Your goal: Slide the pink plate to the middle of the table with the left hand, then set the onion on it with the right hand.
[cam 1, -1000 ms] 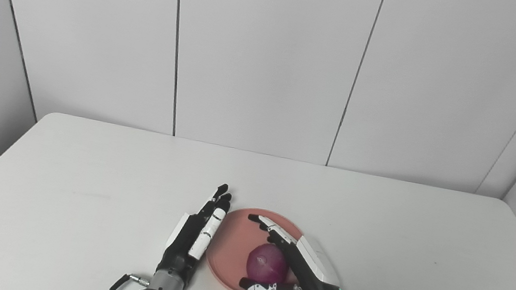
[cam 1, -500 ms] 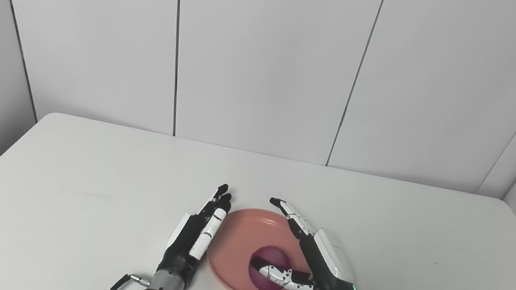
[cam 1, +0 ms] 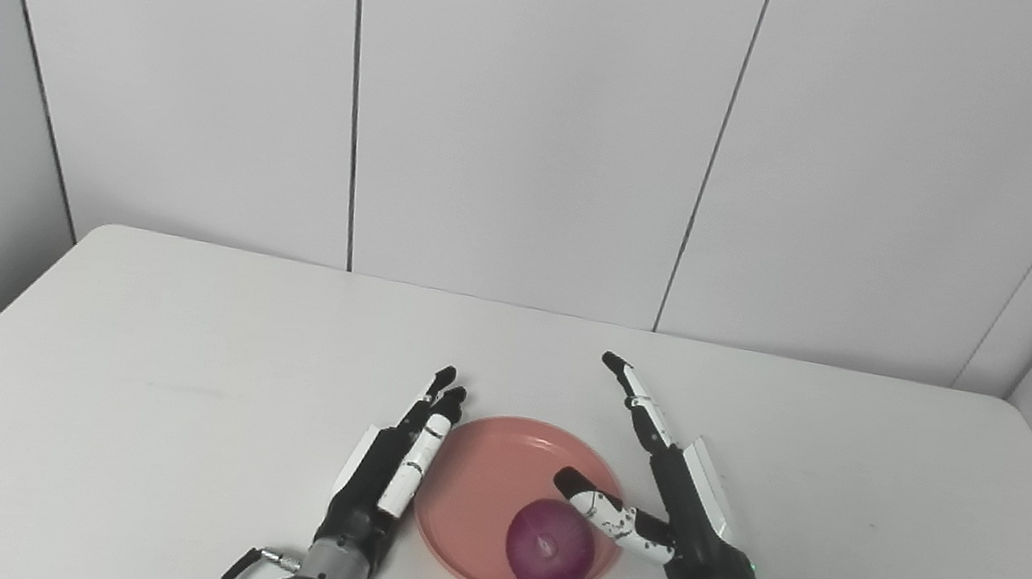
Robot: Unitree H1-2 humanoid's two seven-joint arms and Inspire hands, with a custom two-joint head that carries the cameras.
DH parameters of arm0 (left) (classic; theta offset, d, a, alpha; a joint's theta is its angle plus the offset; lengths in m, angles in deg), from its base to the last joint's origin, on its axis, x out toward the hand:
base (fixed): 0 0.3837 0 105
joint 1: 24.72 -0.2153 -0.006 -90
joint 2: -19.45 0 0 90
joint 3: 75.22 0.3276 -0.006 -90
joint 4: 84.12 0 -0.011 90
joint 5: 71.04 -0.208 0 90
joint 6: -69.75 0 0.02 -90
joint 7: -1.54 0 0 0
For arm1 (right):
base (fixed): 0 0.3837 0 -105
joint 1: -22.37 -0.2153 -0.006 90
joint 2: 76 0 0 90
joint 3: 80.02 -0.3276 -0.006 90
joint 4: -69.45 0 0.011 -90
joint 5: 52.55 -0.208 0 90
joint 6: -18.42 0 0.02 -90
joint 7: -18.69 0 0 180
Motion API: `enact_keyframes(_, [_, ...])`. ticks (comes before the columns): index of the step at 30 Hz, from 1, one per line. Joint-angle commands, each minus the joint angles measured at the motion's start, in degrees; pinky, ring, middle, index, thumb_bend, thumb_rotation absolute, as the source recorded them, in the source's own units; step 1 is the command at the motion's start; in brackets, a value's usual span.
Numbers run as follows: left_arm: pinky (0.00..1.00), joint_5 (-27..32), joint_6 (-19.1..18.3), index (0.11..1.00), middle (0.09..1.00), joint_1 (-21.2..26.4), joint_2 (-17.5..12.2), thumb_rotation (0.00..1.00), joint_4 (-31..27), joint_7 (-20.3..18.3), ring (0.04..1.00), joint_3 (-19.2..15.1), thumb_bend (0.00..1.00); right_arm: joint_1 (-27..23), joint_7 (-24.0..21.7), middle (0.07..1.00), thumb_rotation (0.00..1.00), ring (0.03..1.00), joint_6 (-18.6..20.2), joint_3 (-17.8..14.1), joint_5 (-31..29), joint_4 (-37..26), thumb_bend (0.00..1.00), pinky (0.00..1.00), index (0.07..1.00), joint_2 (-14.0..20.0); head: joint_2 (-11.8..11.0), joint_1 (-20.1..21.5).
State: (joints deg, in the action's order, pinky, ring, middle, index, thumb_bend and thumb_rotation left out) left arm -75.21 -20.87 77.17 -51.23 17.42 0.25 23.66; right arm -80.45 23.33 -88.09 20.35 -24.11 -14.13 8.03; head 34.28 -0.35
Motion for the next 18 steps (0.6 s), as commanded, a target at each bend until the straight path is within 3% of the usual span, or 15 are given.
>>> enact_keyframes(1, [0.95,-0.02,0.43,0.957,0.95,1.45,0.35,1.0,0.06,-1.49,0.946,0.92,0.55,-1.89,2.24,0.947,0.93,0.731,2.0,-1.71,1.21,-2.3,0.82,0.58,0.955,-0.55,-0.09,0.08])
enact_keyframes(2, [0.94,-0.16,0.47,0.957,0.949,1.45,0.25,1.0,0.11,-1.45,0.945,0.94,0.55,-1.73,2.09,0.947,0.95,0.714,2.54,-2.23,0.87,-2.19,0.83,0.55,0.954,-0.54,-0.12,0.14])
enact_keyframes(4, [0.94,-0.3,0.33,0.954,0.947,1.43,0.13,1.0,0.05,-1.41,0.943,0.95,0.56,-1.73,1.25,0.952,0.99,0.875,1.63,-3.14,-1.7,-1.07,0.76,0.78,0.953,-0.36,-0.15,0.19])
enact_keyframes(7, [0.95,0.15,0.2,0.956,0.949,1.47,0.11,1.0,0.01,-1.62,0.946,0.81,0.55,-1.98,-0.07,0.963,1.0,0.941,0.31,-4.25,-6.43,1.0,0.7,0.89,0.955,-0.22,-0.23,0.34])
enact_keyframes(18, [0.94,-0.39,0.61,0.956,0.95,1.91,-0.23,1.0,0.91,-1.13,0.944,0.29,0.54,-2.28,-1.31,0.957,1.0,0.95,1.15,-5.97,-12.22,4.7,0.61,0.92,0.946,-0.13,-0.38,0.52])
